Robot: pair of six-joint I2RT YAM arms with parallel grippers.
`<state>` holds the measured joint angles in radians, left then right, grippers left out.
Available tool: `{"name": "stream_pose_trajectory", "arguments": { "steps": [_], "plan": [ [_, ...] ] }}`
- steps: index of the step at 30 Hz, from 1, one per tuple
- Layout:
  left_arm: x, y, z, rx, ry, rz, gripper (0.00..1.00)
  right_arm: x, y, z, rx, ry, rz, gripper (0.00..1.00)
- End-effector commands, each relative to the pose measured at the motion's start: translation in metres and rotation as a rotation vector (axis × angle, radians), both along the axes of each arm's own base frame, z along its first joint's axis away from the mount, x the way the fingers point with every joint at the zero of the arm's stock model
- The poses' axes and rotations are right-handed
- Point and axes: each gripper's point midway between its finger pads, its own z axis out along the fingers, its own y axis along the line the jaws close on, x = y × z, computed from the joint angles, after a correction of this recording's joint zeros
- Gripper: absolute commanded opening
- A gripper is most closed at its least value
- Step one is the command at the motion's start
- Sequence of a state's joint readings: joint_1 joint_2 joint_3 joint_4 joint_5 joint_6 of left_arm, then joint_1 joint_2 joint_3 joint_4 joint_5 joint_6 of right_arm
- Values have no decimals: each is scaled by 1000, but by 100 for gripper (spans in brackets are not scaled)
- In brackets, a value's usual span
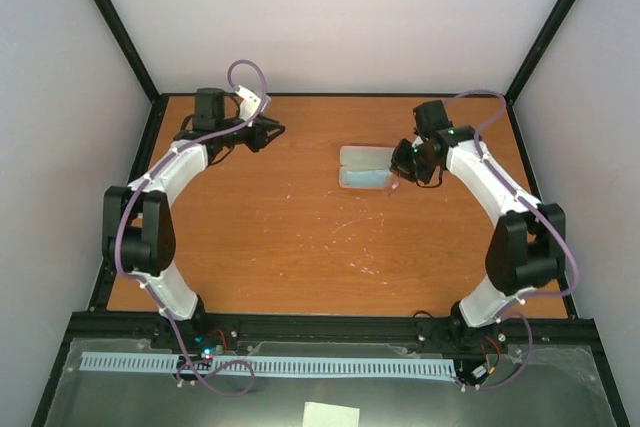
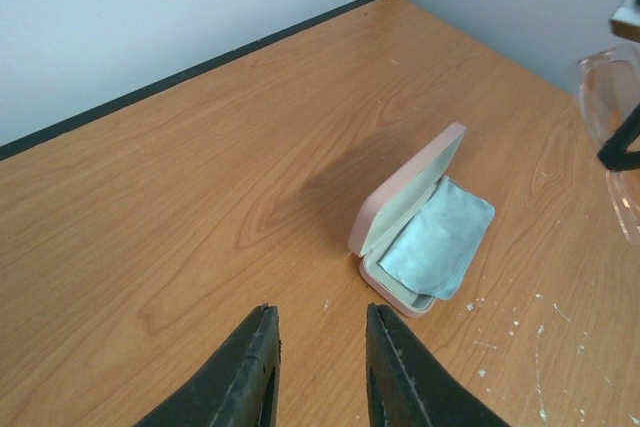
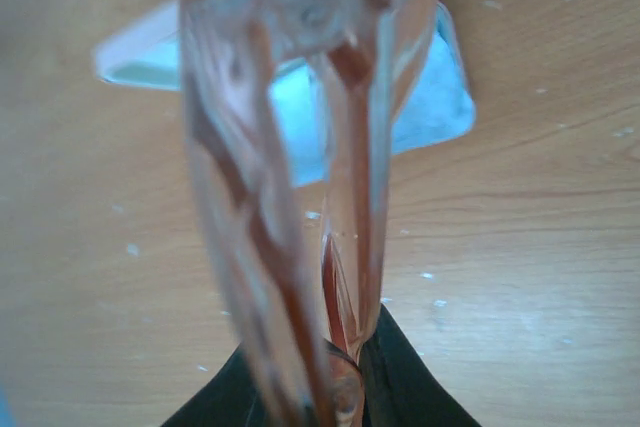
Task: Organize the sunglasses
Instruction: Pick up the sunglasses from the center of the board, then adjust the sunglasses case at the center of the board.
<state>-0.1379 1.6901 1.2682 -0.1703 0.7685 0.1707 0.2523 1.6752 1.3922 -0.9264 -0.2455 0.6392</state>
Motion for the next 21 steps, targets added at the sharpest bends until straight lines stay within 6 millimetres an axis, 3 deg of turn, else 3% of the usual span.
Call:
{"name": "stream_pose_trajectory", "arguments": {
  "steps": [1, 5, 10, 11, 12, 15, 21],
  "plan": [
    [26, -9, -3, -18, -47, -30, 25, 31, 16, 25, 254, -142, -245, 11],
    [62, -27, -35, 28, 38, -73, 22, 37, 5, 37, 278, -234, -362, 12],
    [90, -57, -68, 130, 101, -124, 18, 40, -20, 57, 258, -335, -429, 14],
    [97, -64, -66, 146, 95, -130, 18, 38, -24, 61, 255, -349, -439, 15],
    [97, -68, -82, 162, 136, -140, 18, 38, -27, 63, 252, -361, -449, 15],
    [103, -86, -91, 174, 170, -171, 18, 34, -34, 65, 252, -373, -477, 14],
    [85, -119, -125, 243, 236, -218, 21, 32, -35, 64, 277, -373, -493, 11]
  ]
}}
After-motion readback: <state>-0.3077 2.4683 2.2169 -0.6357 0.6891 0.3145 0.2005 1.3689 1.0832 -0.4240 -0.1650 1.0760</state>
